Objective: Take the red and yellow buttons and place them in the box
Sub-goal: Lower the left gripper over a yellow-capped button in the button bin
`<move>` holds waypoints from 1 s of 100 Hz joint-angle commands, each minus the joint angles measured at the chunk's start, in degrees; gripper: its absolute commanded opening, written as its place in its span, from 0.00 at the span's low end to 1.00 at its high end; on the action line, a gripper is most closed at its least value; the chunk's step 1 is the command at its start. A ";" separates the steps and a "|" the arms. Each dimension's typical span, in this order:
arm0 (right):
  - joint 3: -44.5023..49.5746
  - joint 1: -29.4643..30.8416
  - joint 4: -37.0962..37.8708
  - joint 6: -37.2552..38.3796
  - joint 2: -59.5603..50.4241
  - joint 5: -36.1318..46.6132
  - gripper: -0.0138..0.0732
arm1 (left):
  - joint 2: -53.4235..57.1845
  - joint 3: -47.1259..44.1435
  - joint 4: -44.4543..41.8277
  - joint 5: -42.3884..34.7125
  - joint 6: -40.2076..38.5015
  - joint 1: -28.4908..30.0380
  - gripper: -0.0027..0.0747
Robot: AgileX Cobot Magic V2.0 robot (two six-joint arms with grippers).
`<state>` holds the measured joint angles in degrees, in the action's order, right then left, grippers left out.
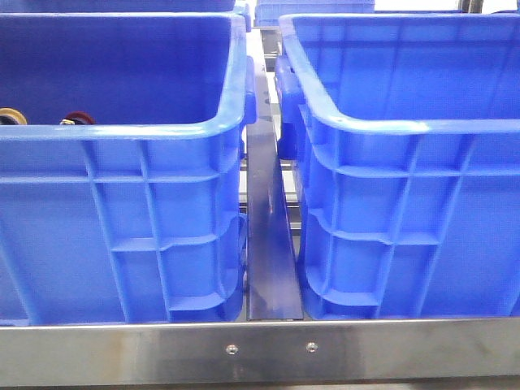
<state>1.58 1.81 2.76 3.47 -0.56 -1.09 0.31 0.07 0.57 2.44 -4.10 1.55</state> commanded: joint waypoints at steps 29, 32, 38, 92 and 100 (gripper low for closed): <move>0.34 0.12 0.40 0.11 -1.19 4.32 0.04 | 1.77 -0.69 -0.03 -4.38 -0.46 0.08 0.01; 0.34 0.12 0.40 0.11 -1.19 4.32 0.04 | 1.77 -0.44 -0.03 -4.11 -0.46 0.08 0.01; 0.34 0.12 0.40 0.11 -1.19 4.32 0.04 | 1.77 0.60 -0.03 -2.97 -0.46 0.08 0.01; 0.34 0.12 0.40 0.11 -1.19 4.32 0.04 | -12.64 22.76 0.67 22.91 -0.46 0.08 0.01; 0.34 0.12 0.40 0.11 -1.19 4.32 0.04 | -17.81 26.48 1.42 26.10 -0.36 0.08 0.01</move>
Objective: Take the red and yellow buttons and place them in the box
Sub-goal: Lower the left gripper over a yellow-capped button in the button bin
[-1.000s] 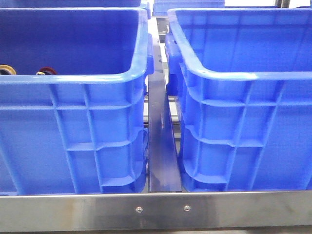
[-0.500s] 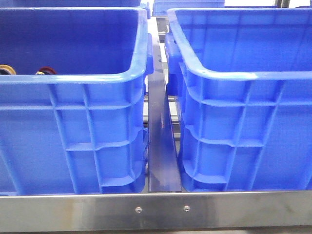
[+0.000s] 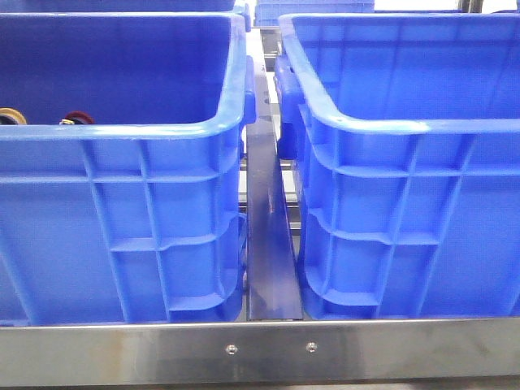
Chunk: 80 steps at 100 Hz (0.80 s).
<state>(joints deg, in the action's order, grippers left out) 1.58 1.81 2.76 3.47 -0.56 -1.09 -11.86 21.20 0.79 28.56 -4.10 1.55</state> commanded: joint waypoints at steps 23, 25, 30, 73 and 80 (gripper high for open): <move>0.34 0.12 0.40 0.11 -1.19 4.32 0.04 | -17.80 12.92 1.29 2.28 0.84 0.08 0.01; 0.34 0.12 0.40 0.11 -1.19 4.32 0.04 | -18.56 13.53 1.29 2.44 1.23 0.08 0.01; 0.34 0.12 0.40 0.11 -1.19 4.32 0.04 | -21.72 14.87 1.29 3.12 1.35 0.08 0.02; 0.34 0.12 0.40 0.11 -1.19 4.32 0.04 | -47.05 32.39 1.74 15.76 1.35 0.08 0.68; 0.34 0.12 0.40 0.11 -1.19 4.32 0.04 | -51.57 36.10 1.74 18.89 1.35 0.08 0.68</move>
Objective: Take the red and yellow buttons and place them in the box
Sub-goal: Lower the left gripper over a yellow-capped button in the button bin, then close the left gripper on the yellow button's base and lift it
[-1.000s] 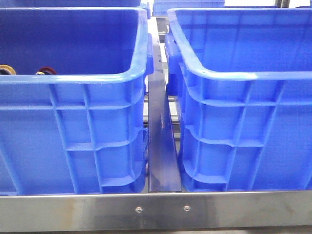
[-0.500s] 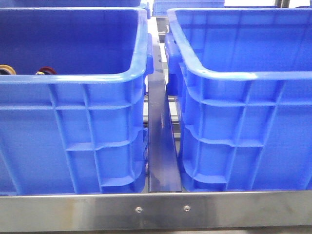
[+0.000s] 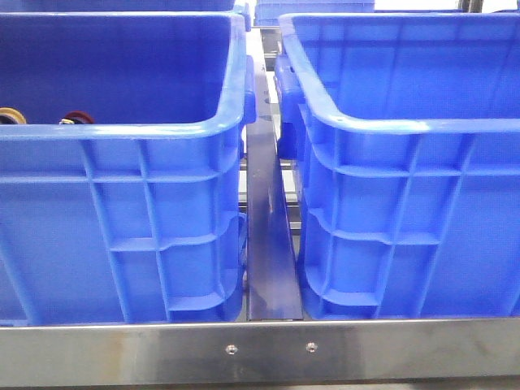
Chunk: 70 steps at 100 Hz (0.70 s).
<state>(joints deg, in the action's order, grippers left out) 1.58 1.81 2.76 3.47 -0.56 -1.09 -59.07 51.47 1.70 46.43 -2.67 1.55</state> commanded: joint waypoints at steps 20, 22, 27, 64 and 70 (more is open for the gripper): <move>0.34 0.12 0.40 0.11 -1.19 4.32 0.04 | -16.20 15.35 0.84 5.90 -0.09 0.08 0.68; 0.34 0.12 0.40 0.11 -1.19 4.32 0.04 | -16.92 16.32 0.84 6.52 -0.09 0.08 0.68; 0.34 0.12 0.40 0.11 -1.19 4.32 0.04 | -19.83 18.54 0.84 7.97 -0.09 0.08 0.68; 0.34 0.12 0.40 0.11 -1.19 4.32 0.04 | -32.47 30.64 0.67 10.75 -0.09 -0.74 0.68; 0.34 0.12 0.40 0.11 -1.19 4.32 0.04 | -34.44 32.24 0.67 10.75 -0.09 -0.99 0.68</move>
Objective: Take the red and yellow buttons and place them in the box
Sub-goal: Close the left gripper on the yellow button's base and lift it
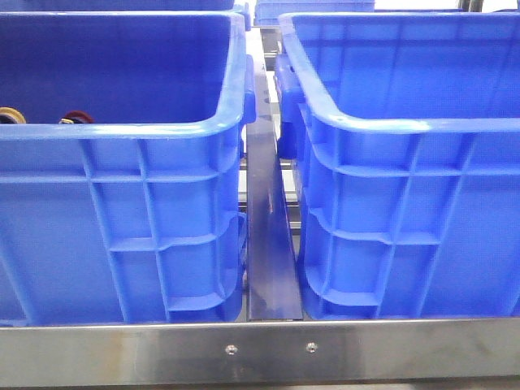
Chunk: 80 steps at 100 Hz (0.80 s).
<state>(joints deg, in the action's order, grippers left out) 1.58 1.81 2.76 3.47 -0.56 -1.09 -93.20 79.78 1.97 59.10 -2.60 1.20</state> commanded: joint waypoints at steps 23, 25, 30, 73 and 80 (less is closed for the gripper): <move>0.34 0.12 0.40 0.11 -1.19 4.32 0.04 | -6.63 8.20 1.14 -1.70 -0.15 -0.63 0.68; 0.34 0.12 0.40 0.11 -1.19 4.32 0.04 | -7.20 8.34 1.14 -1.70 -0.15 -0.63 0.68; 0.34 0.12 0.40 0.11 -1.19 4.32 0.04 | -8.24 8.94 1.14 -1.70 -0.15 -0.63 0.68; 0.34 0.12 0.40 0.11 -1.19 4.32 0.04 | -11.00 9.62 1.14 -4.41 -0.15 -0.63 0.52; 0.34 0.12 0.40 0.11 -1.19 4.32 0.04 | -11.00 9.62 1.14 -4.41 0.22 -0.63 0.38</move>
<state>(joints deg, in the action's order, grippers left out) 1.58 1.81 2.76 3.47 -0.56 -1.09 -106.98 87.46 2.38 56.33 -2.60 1.00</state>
